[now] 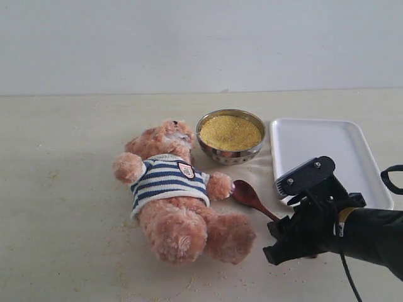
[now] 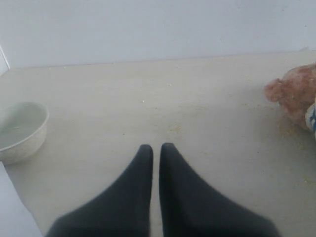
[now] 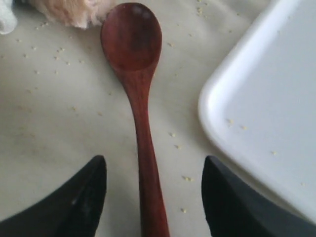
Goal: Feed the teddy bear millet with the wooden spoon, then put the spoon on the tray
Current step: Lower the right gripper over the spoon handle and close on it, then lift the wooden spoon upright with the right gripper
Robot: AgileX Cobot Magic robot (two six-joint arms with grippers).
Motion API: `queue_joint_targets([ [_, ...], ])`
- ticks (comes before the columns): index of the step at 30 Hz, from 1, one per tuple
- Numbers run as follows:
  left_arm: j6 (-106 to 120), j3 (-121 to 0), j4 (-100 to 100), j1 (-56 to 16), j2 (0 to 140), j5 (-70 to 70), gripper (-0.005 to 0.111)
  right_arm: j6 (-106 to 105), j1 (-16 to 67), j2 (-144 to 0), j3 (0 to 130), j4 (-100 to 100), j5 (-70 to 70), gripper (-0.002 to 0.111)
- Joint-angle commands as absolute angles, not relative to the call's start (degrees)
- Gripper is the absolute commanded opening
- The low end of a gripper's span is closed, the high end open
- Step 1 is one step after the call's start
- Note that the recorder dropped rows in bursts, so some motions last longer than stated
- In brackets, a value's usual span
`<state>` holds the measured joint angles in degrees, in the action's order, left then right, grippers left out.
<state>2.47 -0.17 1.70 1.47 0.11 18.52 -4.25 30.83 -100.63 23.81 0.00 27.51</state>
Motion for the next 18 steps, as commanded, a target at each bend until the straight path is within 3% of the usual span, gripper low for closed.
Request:
queue_joint_targets([
  [1,2.61,0.00,1.27,1.63,0.00,17.76,0.005,-5.36,30.53,-100.65,27.66,0.00,21.22,0.056],
  [14,2.61,0.00,1.27,1.63,0.00,17.76,0.005,-5.45,26.98,-100.65,29.46,-2.27,9.05,0.056],
  [16,2.61,0.00,1.27,1.63,0.00,17.76,0.005,-5.45,26.98,-100.65,29.46,-3.28,7.08,0.049],
  [18,2.61,0.00,1.27,1.63,0.00,17.76,0.005,-5.45,26.98,-100.65,29.46,-3.28,6.10,0.032],
])
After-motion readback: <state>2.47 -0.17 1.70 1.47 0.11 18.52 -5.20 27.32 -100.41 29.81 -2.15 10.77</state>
